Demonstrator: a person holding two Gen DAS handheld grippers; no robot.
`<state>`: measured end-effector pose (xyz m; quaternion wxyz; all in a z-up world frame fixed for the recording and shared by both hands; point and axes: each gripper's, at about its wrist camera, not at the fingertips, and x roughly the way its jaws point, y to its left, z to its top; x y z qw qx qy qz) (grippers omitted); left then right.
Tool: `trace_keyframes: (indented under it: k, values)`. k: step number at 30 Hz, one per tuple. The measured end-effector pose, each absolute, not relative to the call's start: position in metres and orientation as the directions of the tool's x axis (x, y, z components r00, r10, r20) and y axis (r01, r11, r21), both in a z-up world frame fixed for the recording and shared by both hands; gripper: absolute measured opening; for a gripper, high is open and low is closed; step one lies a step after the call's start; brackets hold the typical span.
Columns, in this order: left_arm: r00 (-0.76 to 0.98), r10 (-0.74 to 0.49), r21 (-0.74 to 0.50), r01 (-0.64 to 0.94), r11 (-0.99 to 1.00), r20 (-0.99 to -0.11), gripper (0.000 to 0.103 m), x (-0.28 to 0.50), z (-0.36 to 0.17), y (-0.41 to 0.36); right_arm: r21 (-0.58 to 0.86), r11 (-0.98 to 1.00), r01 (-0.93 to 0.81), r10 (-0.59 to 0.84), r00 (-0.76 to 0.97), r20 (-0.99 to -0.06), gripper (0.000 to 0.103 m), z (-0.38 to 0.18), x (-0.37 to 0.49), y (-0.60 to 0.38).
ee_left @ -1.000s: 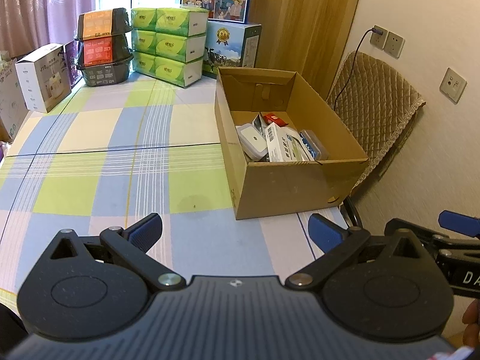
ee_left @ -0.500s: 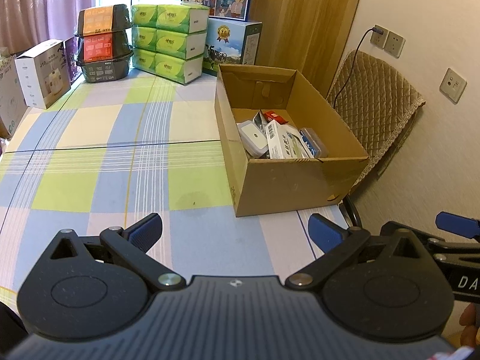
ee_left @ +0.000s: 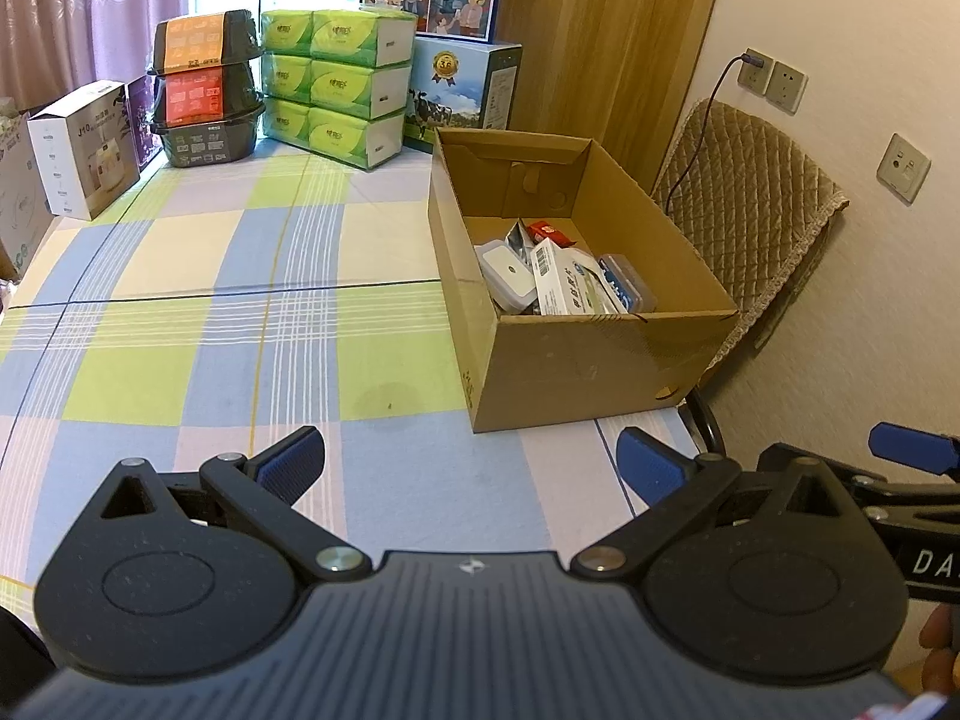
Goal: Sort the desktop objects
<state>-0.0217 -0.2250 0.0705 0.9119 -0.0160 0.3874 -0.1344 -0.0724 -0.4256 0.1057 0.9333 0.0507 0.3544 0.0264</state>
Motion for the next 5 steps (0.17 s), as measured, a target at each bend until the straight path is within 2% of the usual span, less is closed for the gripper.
trace_keyframes:
  k: [5]
  values:
    - [0.695, -0.251, -0.117, 0.235, 0.965, -0.674, 0.102, -0.0251, 0.0743, -0.2226, 0.112, 0.994, -0.014, 0.084, 0.746, -0.661, 0.101, 0.1045, -0.0725, -0.4250]
